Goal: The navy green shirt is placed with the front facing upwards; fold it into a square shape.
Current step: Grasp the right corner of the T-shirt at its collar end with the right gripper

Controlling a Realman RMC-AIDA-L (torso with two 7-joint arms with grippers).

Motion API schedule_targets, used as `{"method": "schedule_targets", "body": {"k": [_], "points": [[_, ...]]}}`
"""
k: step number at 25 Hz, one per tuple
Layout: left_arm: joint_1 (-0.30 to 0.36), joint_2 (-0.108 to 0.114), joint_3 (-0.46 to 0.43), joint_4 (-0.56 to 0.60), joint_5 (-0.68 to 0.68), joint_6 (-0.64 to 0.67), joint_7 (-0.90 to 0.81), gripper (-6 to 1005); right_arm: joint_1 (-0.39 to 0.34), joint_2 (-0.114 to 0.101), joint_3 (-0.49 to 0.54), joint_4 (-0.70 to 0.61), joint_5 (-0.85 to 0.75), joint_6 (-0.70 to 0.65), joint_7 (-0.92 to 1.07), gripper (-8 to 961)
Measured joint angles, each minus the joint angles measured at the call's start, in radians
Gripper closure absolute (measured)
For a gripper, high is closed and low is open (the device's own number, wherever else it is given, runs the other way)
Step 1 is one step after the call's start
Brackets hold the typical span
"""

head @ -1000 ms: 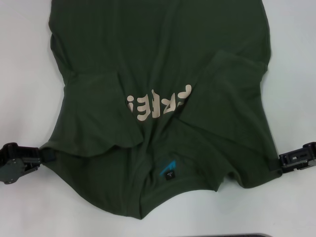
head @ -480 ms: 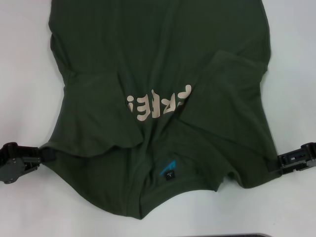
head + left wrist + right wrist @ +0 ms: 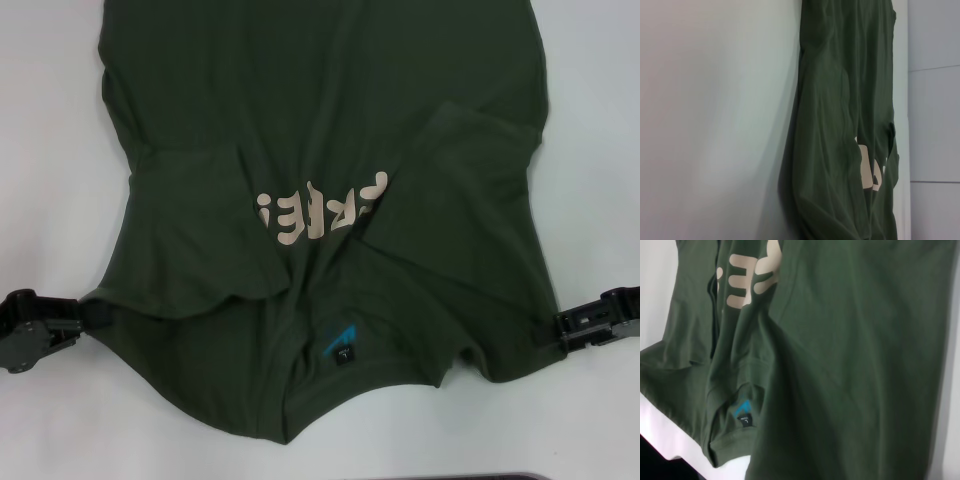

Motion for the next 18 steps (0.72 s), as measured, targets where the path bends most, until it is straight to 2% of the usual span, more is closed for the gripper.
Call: {"method": "schedule_targets", "body": {"k": [8, 18], "points": [[0.001, 0.000, 0.001, 0.002, 0.002, -0.001, 0.001, 969, 0.026, 0.010, 0.009, 0.021, 0.005, -0.008, -0.026, 179], [-0.001, -0.002, 0.006, 0.001, 0.002, 0.000, 0.001, 968, 0.032, 0.011, 0.011, 0.021, 0.050, -0.019, -0.040, 178]]}}
